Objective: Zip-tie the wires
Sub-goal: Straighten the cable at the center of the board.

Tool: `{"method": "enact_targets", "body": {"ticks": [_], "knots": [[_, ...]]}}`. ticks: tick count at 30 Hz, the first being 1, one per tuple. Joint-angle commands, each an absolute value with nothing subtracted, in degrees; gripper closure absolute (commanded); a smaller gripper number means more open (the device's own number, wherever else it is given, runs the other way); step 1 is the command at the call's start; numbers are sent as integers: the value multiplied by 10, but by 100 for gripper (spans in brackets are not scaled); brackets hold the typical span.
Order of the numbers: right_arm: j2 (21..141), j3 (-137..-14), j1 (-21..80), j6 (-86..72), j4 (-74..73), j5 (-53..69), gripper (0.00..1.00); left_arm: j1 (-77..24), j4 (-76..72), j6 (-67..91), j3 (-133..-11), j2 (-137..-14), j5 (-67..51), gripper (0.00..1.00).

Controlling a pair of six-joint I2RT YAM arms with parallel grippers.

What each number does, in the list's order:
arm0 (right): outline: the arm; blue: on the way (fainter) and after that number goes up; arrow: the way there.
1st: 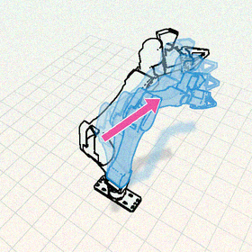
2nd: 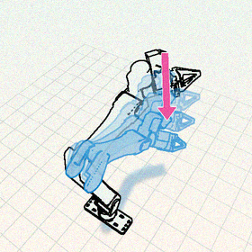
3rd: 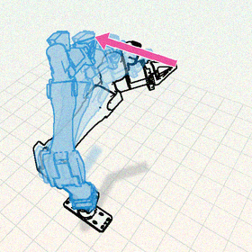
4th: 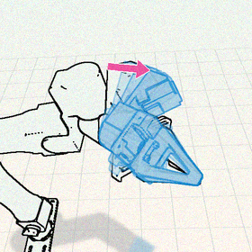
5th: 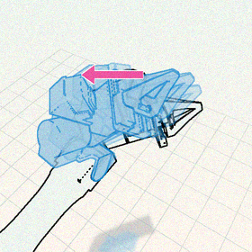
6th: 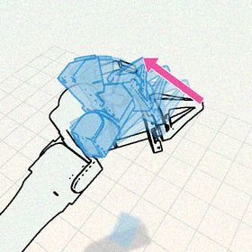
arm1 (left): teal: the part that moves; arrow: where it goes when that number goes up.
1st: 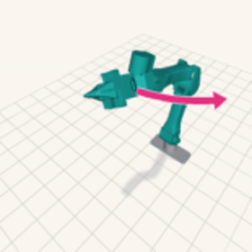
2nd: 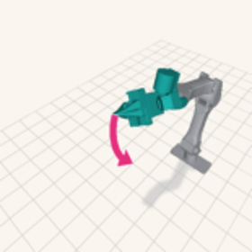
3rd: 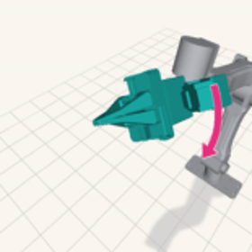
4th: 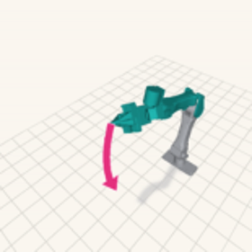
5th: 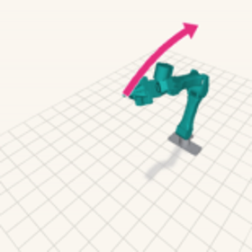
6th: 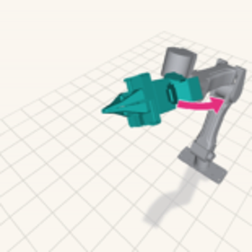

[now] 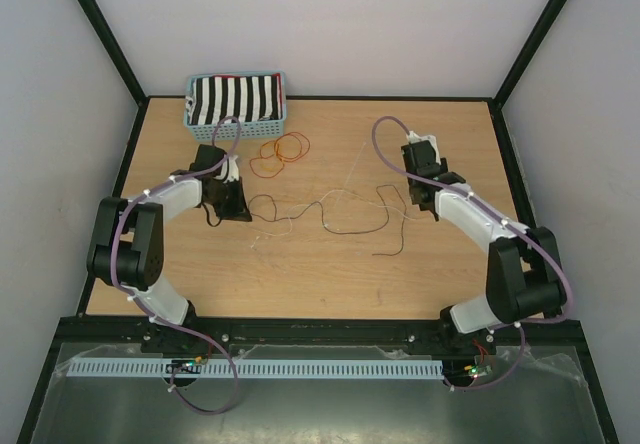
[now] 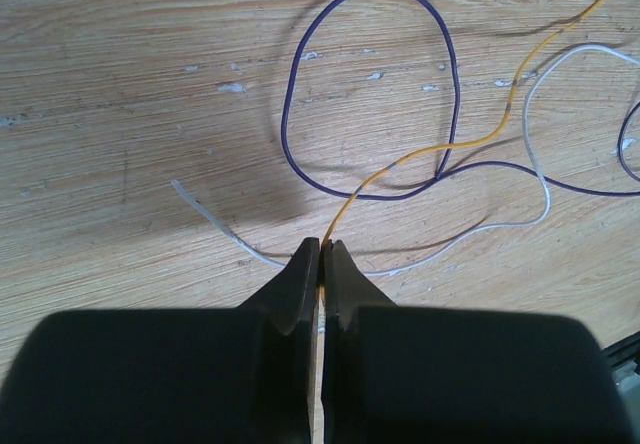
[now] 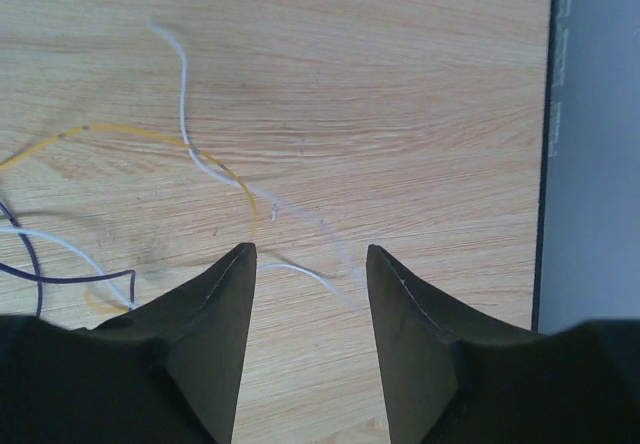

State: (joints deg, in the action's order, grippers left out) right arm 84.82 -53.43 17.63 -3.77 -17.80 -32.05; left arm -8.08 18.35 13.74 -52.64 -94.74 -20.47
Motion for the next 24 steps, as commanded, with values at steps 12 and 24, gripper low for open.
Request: {"method": "enact_targets", "body": {"ticks": [12, 24], "knots": [[748, -605, 177, -52, -203, -161, 30, -61, 212, 125, -544, -917, -184, 59], [824, -660, 246, -125, -101, -18, 24, -22, 241, 139, -568, -793, -195, 34]]}}
